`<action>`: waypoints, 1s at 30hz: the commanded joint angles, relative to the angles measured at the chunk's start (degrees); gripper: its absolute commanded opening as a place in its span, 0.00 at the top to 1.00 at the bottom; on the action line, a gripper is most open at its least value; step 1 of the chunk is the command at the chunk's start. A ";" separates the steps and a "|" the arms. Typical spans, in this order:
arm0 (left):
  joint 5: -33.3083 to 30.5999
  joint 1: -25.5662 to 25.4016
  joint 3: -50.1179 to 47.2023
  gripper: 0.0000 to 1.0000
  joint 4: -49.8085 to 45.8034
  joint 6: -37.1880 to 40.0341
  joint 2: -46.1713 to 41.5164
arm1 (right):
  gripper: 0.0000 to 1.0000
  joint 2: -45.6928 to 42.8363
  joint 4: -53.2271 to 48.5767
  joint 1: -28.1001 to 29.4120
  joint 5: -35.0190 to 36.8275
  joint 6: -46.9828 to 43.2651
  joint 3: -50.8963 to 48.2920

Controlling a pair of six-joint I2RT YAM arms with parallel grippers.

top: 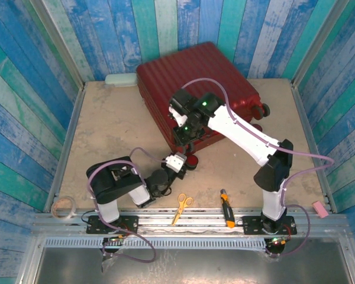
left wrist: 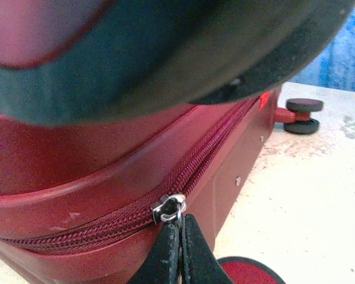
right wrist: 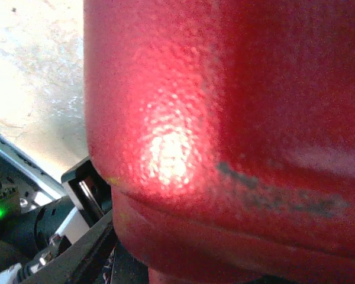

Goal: Pack the luggage

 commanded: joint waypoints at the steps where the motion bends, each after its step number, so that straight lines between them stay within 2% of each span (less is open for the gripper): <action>1: 6.68 -7.24 6.39 1.00 -5.05 3.46 4.40 | 0.99 5.05 28.09 4.88 -8.77 -1.59 5.50; 10: -2.95 -8.89 10.46 1.00 -9.14 0.28 7.23 | 1.00 9.71 33.92 8.52 -12.37 2.45 8.70; 14: 1.78 -10.25 9.41 1.00 -1.84 6.23 11.40 | 0.97 9.62 29.31 8.69 -9.78 -4.49 9.87; 16: 2.00 -11.07 10.45 1.00 -1.84 7.74 13.08 | 0.97 9.70 26.23 8.71 -7.31 -6.59 10.04; 18: 2.14 -11.19 12.39 1.00 -5.01 7.95 13.15 | 0.98 10.19 25.53 8.73 -9.16 -6.37 10.25; 21: -1.90 -11.17 17.12 1.00 -12.60 6.82 13.05 | 0.99 11.40 28.20 9.50 -14.48 -3.01 10.29; 25: -7.36 -11.19 22.80 1.00 -19.72 4.65 14.23 | 0.99 13.58 30.51 12.03 -13.54 -0.54 13.74; 30: -8.79 -11.16 26.54 1.00 -22.93 3.33 16.02 | 0.98 15.88 33.81 12.75 -16.41 4.41 17.42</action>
